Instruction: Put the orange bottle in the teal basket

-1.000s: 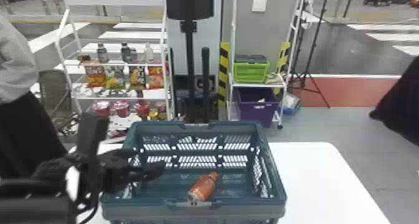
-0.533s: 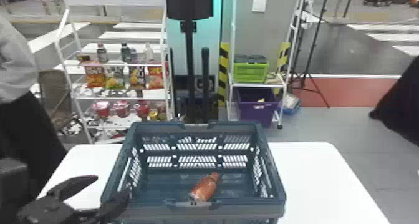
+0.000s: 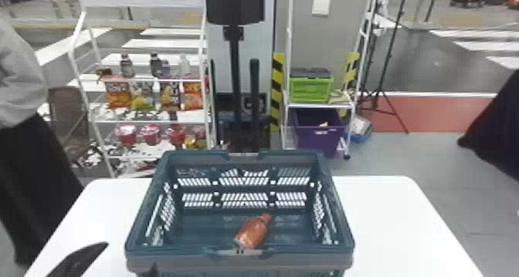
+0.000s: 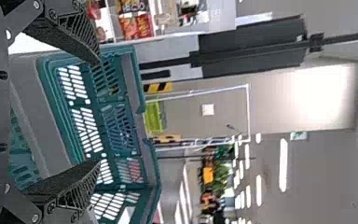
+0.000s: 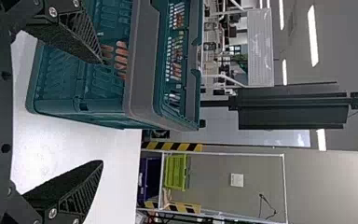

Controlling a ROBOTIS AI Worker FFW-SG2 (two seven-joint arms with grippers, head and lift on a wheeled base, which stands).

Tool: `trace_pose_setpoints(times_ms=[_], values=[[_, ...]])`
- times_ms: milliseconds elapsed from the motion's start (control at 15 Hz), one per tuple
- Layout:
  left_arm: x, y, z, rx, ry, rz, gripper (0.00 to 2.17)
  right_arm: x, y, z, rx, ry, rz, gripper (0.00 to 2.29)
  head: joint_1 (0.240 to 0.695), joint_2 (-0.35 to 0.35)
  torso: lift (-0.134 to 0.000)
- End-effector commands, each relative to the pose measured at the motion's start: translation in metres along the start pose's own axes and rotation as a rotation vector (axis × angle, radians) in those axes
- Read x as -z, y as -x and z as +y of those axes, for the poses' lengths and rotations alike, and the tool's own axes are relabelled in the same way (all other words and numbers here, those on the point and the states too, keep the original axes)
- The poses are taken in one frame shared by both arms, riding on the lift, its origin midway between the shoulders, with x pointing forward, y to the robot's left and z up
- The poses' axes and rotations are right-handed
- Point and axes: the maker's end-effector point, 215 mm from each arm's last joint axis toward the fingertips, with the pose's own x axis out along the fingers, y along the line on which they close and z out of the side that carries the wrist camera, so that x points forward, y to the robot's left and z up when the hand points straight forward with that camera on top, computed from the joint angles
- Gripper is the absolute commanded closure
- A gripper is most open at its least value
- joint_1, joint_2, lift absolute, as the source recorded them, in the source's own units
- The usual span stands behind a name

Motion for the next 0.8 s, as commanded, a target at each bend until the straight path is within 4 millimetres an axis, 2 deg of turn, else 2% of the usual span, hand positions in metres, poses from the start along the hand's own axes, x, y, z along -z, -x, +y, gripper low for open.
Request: trace_pose_setpoints(times_ms=[0,200,733], values=[[0.019,0.012,-0.017,-0.033,0.029,-0.034,0.18,-0.005,0.001,0.004,-0.008,-0.002,-0.008,0.13,0.499,0.0,0.0],[0.043,0.026,-0.023,-0.107,0.064,-0.036,0.18,-0.009,0.003,0.005,-0.013,0.0,-0.02,0.13,0.499,0.0,0.0],[0.07,0.033,-0.028,-0.227,0.133,-0.005,0.17,-0.012,0.008,0.007,-0.015,-0.013,-0.028,0.13,0.499,0.0,0.0]])
